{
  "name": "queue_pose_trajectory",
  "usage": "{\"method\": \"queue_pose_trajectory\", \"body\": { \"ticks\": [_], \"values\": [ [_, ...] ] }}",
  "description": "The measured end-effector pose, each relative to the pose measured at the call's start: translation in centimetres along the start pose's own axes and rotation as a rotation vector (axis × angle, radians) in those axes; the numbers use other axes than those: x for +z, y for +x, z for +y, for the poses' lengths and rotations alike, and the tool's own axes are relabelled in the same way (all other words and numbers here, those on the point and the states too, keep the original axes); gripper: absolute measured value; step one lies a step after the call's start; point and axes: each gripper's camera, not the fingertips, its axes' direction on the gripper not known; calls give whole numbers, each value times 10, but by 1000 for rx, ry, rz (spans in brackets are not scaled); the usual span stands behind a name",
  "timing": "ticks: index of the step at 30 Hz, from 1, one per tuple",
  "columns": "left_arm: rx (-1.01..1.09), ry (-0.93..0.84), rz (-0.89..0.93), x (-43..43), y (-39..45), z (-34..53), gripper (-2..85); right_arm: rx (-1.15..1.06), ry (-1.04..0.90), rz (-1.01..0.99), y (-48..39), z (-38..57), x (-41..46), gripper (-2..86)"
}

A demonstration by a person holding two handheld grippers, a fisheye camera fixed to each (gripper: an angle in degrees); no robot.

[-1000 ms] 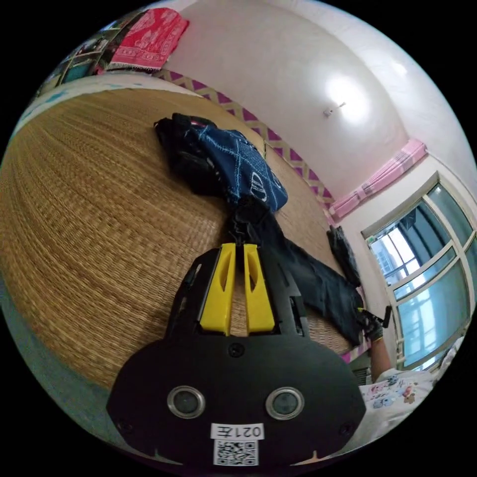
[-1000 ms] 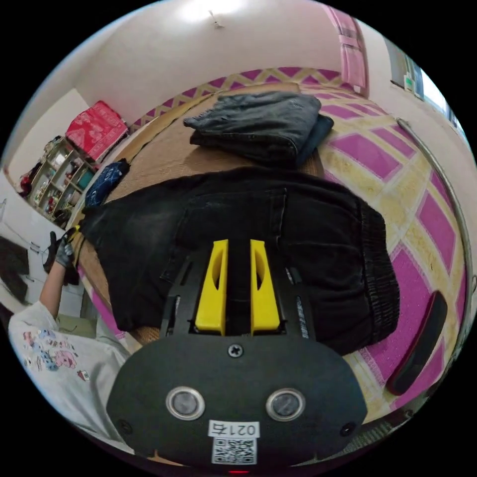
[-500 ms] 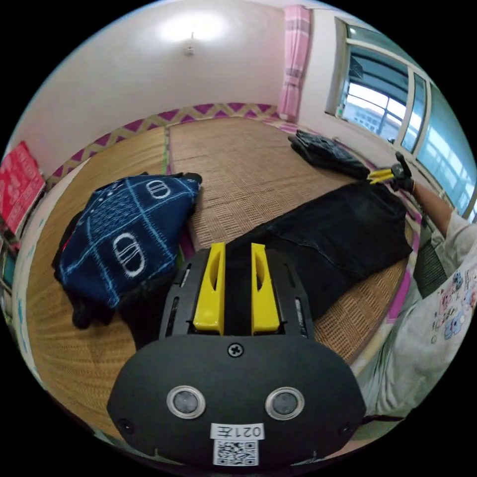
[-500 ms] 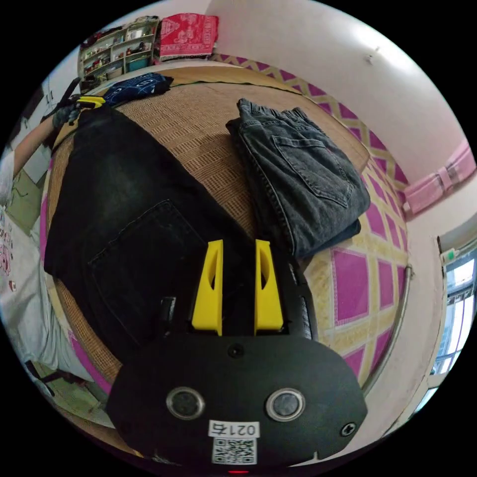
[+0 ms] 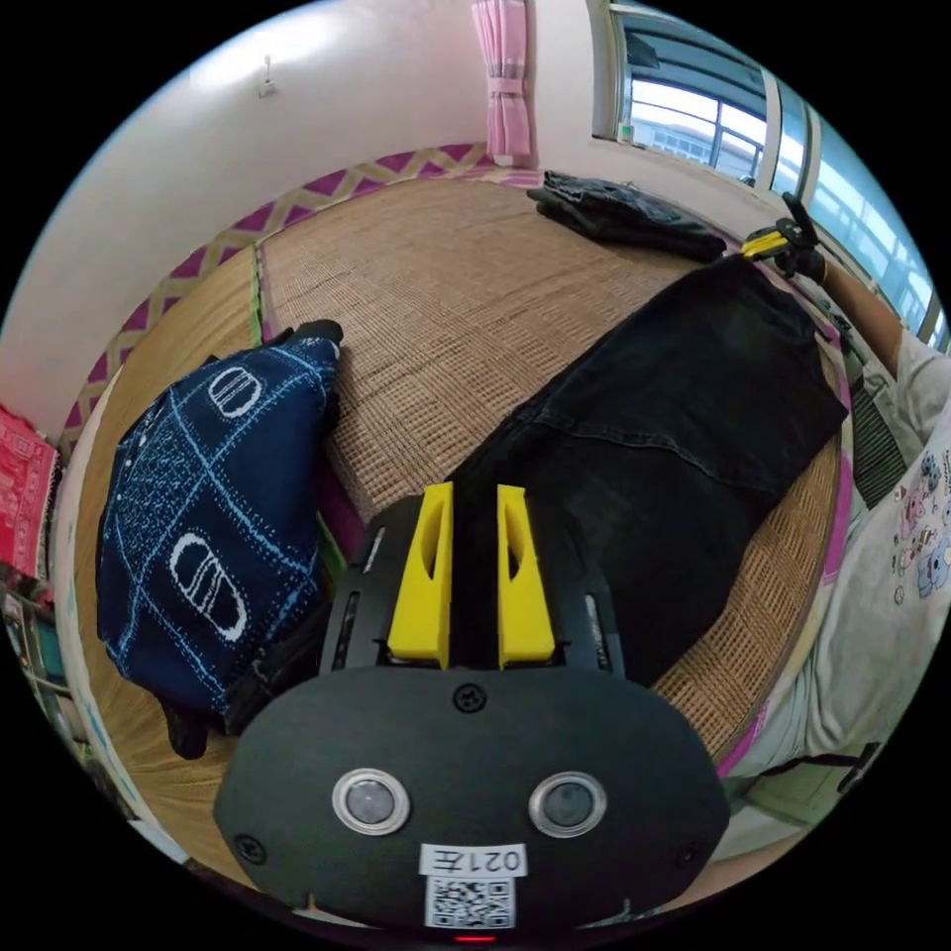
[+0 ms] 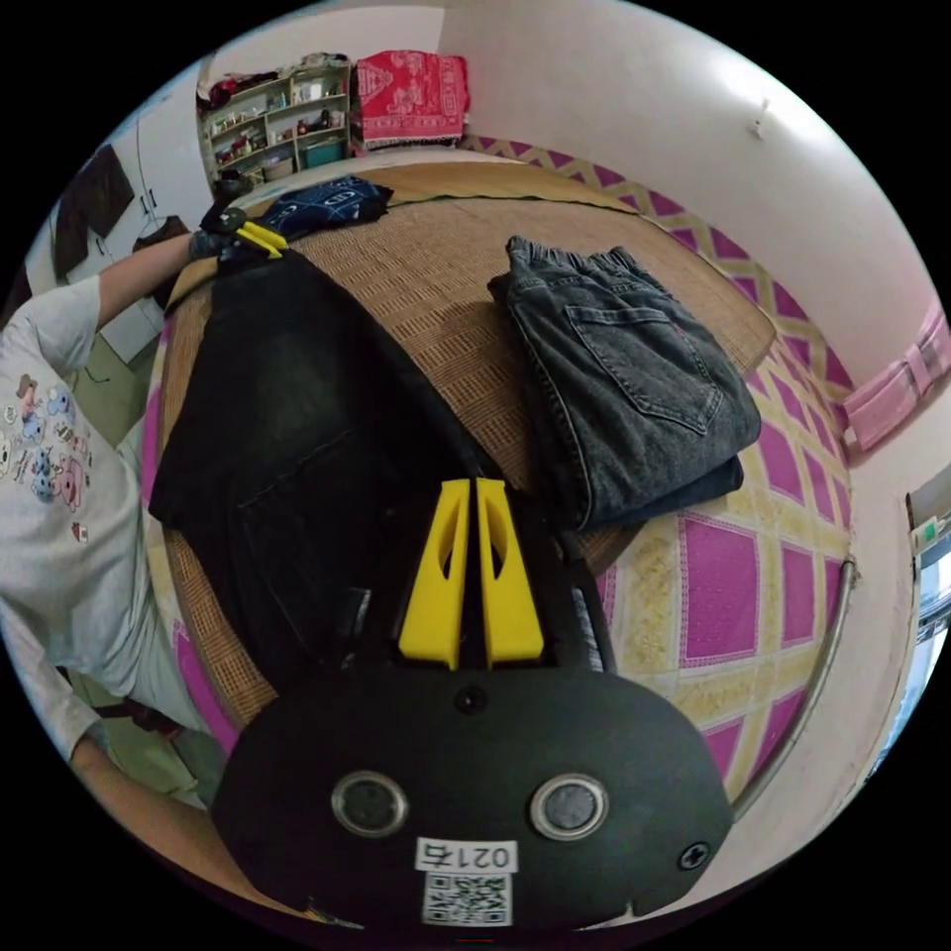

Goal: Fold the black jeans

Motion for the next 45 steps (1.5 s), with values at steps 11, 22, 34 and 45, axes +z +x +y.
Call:
{"method": "queue_pose_trajectory", "body": {
  "ticks": [11,22,34,45],
  "values": [
    [51,289,28,-122,29,52,-9,16,177,-51,-40,64,-81,-5],
    [-24,384,205,-198,124,231,-9,-25,228,-285,-200,247,-122,-7],
    [-428,610,190,-240,96,305,2,82,219,-241,-217,276,-110,21],
    [-713,270,-17,-196,7,272,-9,369,164,18,-164,258,-56,-6]
  ]
}}
